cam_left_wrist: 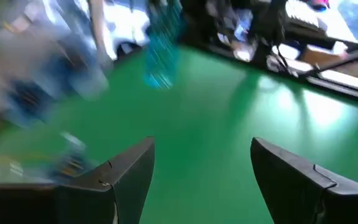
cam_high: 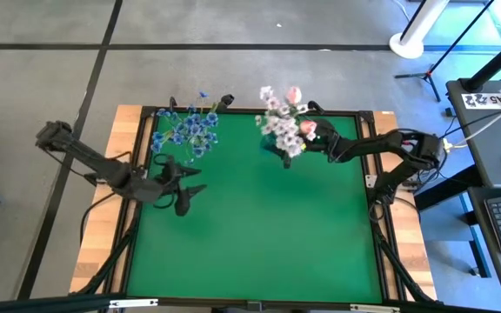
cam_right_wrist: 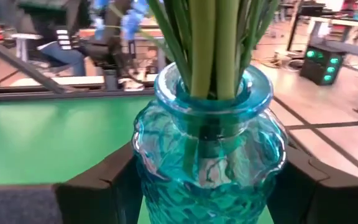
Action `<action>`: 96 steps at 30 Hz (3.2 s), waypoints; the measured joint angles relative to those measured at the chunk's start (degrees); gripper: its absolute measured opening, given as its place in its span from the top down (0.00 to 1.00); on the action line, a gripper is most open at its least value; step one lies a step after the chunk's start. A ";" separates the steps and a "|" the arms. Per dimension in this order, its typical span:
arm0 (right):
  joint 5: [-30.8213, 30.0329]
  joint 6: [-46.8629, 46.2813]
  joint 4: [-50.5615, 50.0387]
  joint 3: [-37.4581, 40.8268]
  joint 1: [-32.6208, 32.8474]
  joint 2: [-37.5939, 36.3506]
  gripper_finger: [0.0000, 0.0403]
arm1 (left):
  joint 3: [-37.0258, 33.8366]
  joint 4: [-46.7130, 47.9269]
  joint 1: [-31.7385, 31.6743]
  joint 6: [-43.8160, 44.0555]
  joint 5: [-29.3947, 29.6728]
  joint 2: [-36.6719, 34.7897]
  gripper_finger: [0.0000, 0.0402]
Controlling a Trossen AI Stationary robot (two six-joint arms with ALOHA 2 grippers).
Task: Sort flowers into vase by color
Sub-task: Move the blue vase to the top middle of the table, then return to Home Position
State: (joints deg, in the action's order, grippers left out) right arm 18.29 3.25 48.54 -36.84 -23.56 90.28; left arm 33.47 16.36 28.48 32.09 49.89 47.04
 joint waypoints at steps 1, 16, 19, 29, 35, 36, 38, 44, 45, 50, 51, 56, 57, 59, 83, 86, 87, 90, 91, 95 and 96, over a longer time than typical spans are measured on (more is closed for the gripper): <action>0.02 -0.08 0.14 0.00 -0.89 0.00 0.38 | -1.18 -2.00 -1.65 0.20 -3.18 0.61 0.36; -1.99 -1.99 2.75 0.00 -7.73 9.90 0.38 | -15.56 -43.44 -14.91 -14.60 -26.94 5.40 0.53; -2.24 -2.93 6.47 -0.02 -7.64 12.33 0.38 | -15.56 -43.15 -16.16 -14.67 -27.19 5.40 0.57; -5.48 -3.88 9.42 -0.17 -7.71 17.80 0.38 | -15.56 -42.95 -16.74 -14.69 -28.42 5.40 0.64; -6.15 -2.75 9.78 -0.24 -7.60 18.43 0.38 | -15.56 -42.73 -16.74 -14.66 -28.42 5.40 0.67; -6.13 -2.79 9.80 -0.24 -7.60 18.43 0.38 | -15.56 -42.51 -16.74 -14.66 -28.42 5.40 0.67; -6.16 -2.84 10.23 -0.20 -7.60 18.51 0.38 | -15.56 -42.44 -16.74 -14.66 -28.42 5.43 0.67; -6.87 -5.67 11.65 0.04 -7.60 18.77 0.12 | -15.56 -42.41 -16.74 -14.47 -28.40 5.43 0.67; -7.21 -5.97 11.93 0.00 -7.62 18.71 0.09 | -15.56 -42.37 -16.74 -14.41 -28.40 5.43 0.67; -7.19 -6.45 12.04 0.00 -7.61 18.71 0.04 | -15.56 -41.72 -16.74 -14.19 -28.40 5.43 0.68; -7.03 -6.45 12.05 0.00 -7.60 18.71 0.04 | -15.56 -41.47 -16.74 -13.94 -28.40 5.43 0.68; -6.02 -6.47 12.08 0.00 -7.62 18.69 0.06 | -15.56 -40.39 -16.69 -12.45 -28.37 5.43 0.68; -5.68 -6.47 12.08 0.00 -7.62 18.69 0.06 | -15.56 -40.05 -16.69 -11.98 -28.37 5.43 0.68; -5.22 -6.47 12.08 0.00 -7.62 18.65 0.07 | -15.56 -39.28 -16.69 -11.43 -28.37 5.43 0.68; -3.17 -6.62 -3.58 12.36 -9.48 -6.10 0.06 | -15.56 -37.31 -16.71 -10.20 -28.22 5.45 0.68; -4.02 -6.64 -5.62 14.96 -9.48 -12.84 0.07 | -15.56 -37.29 -16.72 -10.18 -28.22 5.45 0.68; -4.20 -6.67 -7.04 15.62 -9.48 -15.33 0.07 | -15.56 -37.02 -16.74 -10.18 -28.04 5.45 0.68; -4.16 -7.14 -13.57 16.73 -9.48 -22.85 0.09 | -15.56 -35.11 -16.76 -9.90 -26.18 5.45 0.68; -4.16 -7.39 -16.24 16.89 -9.48 -25.50 0.10 | -15.56 -34.96 -16.74 -9.93 -25.98 5.45 0.68; -3.13 -7.23 -25.67 16.96 -9.46 -36.03 0.19 | -15.56 -35.84 -16.74 -11.05 -26.03 5.21 0.68; -2.61 -7.20 -26.89 16.96 -9.45 -38.51 0.22 | -15.56 -35.91 -16.75 -11.69 -25.91 4.88 0.68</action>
State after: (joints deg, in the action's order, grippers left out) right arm 15.69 -3.95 21.66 -19.88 -33.01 51.77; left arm 17.91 -19.55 11.73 20.41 23.99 51.93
